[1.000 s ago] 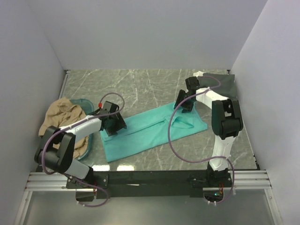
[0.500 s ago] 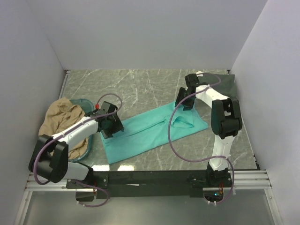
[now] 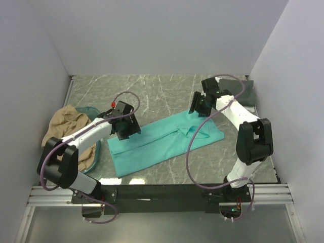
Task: Fold and stack the t-shirts
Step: Fold the tshirt
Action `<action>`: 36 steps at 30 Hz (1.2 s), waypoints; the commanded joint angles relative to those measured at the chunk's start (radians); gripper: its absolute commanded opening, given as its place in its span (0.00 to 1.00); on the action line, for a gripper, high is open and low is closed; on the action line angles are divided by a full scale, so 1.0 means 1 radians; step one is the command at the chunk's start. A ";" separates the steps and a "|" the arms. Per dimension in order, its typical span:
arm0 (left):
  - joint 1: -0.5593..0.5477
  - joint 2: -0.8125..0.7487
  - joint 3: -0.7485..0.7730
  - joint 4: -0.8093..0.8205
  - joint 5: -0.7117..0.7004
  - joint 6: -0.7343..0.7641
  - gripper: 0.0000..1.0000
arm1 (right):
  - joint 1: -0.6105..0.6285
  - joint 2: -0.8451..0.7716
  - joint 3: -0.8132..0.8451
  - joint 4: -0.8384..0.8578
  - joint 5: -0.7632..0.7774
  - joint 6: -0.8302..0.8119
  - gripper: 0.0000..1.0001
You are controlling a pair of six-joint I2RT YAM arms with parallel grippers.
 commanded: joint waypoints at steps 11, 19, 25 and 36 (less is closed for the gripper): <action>-0.023 0.017 -0.070 0.077 0.051 0.005 0.71 | 0.118 -0.096 -0.173 -0.003 0.024 0.039 0.62; -0.023 -0.009 -0.115 0.087 0.051 -0.007 0.71 | 0.144 -0.148 -0.218 -0.025 0.022 0.069 0.61; -0.026 -0.006 -0.137 0.097 0.062 -0.017 0.71 | 0.162 -0.186 -0.262 -0.005 0.001 0.095 0.61; -0.029 -0.021 -0.125 0.066 0.050 -0.017 0.71 | 0.164 -0.081 -0.230 0.109 -0.009 0.101 0.61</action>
